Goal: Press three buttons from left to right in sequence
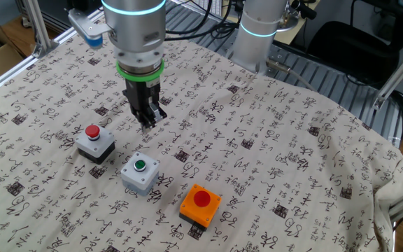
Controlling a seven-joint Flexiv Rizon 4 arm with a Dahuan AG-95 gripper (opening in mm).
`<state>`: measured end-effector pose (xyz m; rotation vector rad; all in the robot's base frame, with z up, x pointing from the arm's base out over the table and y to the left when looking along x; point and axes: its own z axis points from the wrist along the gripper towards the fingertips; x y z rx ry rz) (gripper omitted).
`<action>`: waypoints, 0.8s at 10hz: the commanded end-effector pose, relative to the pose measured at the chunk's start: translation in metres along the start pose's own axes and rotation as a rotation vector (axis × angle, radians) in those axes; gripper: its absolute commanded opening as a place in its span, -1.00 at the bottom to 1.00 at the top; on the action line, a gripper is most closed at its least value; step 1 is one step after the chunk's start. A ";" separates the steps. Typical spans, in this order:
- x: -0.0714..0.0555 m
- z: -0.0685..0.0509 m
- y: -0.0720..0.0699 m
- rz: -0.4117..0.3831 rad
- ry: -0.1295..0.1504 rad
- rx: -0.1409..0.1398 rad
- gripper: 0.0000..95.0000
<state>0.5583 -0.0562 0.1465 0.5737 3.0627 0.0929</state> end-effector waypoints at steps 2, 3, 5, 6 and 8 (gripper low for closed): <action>0.001 -0.002 0.000 -0.010 -0.005 0.004 -1.00; 0.001 -0.002 0.000 -0.003 -0.005 0.003 -1.00; 0.001 -0.002 0.000 0.027 -0.006 0.002 -1.00; 0.001 -0.002 0.000 0.040 -0.003 0.000 -1.00; 0.001 -0.002 0.000 0.070 -0.002 0.001 -1.00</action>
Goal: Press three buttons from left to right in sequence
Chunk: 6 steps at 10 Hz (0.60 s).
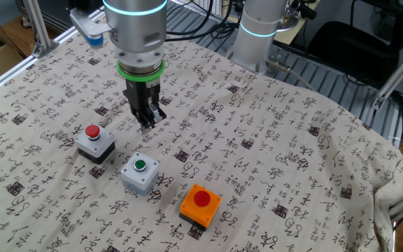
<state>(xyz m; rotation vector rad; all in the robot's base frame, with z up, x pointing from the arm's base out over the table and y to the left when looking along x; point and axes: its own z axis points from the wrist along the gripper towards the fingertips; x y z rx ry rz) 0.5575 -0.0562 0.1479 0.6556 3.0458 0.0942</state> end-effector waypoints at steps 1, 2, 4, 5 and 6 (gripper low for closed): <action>0.000 0.000 0.000 0.027 0.000 0.003 -1.00; 0.000 0.000 0.000 0.032 -0.001 -0.022 -1.00; 0.000 0.000 0.000 0.037 0.010 -0.032 -1.00; 0.000 0.000 0.000 0.042 0.011 -0.031 -1.00; 0.000 0.000 0.000 0.045 0.009 -0.024 -1.00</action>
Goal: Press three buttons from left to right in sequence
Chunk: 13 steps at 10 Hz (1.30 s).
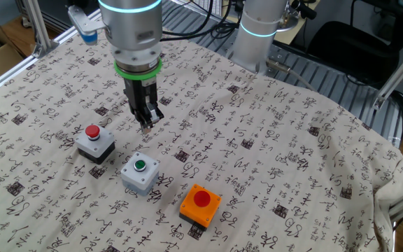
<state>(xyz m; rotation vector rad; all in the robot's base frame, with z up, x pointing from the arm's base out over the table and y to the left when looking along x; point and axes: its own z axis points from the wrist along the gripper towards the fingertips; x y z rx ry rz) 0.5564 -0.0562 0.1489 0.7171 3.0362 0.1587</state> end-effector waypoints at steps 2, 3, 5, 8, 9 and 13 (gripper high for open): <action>-0.001 0.001 0.000 0.016 -0.005 0.017 -1.00; -0.001 0.001 0.000 0.014 -0.007 0.027 -1.00; -0.001 0.001 0.000 0.015 -0.010 0.036 -1.00; -0.001 0.001 0.000 0.010 -0.017 0.043 -1.00; -0.001 0.001 0.000 0.008 -0.017 0.043 -1.00; -0.002 0.001 0.001 0.004 -0.014 0.042 -1.00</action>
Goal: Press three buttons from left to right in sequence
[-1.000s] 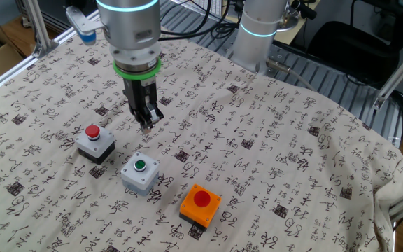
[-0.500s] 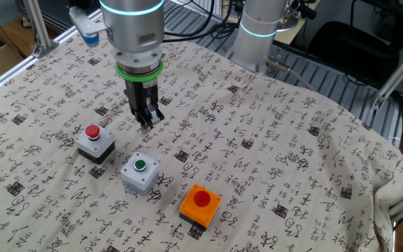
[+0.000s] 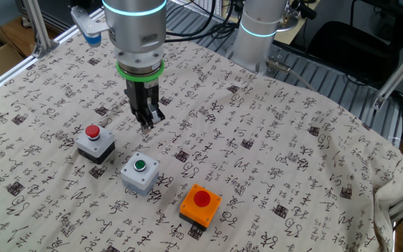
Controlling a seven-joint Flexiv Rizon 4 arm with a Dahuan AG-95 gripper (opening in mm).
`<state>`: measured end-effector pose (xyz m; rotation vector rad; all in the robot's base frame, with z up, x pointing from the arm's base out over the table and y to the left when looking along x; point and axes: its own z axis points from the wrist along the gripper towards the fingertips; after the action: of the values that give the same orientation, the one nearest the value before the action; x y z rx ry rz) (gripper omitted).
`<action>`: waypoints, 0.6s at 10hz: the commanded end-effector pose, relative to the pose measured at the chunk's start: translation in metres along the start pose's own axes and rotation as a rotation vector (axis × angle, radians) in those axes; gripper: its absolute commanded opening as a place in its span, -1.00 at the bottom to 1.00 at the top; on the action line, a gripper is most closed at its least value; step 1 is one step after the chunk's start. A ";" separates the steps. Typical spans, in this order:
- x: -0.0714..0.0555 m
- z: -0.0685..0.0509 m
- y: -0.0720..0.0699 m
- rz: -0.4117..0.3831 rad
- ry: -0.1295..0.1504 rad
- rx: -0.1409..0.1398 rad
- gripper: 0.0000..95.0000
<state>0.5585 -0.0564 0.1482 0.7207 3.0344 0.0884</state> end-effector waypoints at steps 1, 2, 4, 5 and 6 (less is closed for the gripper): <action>-0.001 -0.001 0.000 0.001 -0.002 0.001 -1.00; -0.002 -0.002 -0.001 -0.001 -0.002 -0.001 -1.00; -0.006 -0.004 -0.005 -0.012 0.000 -0.002 -1.00; -0.008 -0.005 -0.008 -0.018 -0.001 0.002 -1.00; -0.011 -0.006 -0.010 -0.025 -0.001 0.003 -1.00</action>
<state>0.5648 -0.0728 0.1542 0.6807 3.0426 0.0769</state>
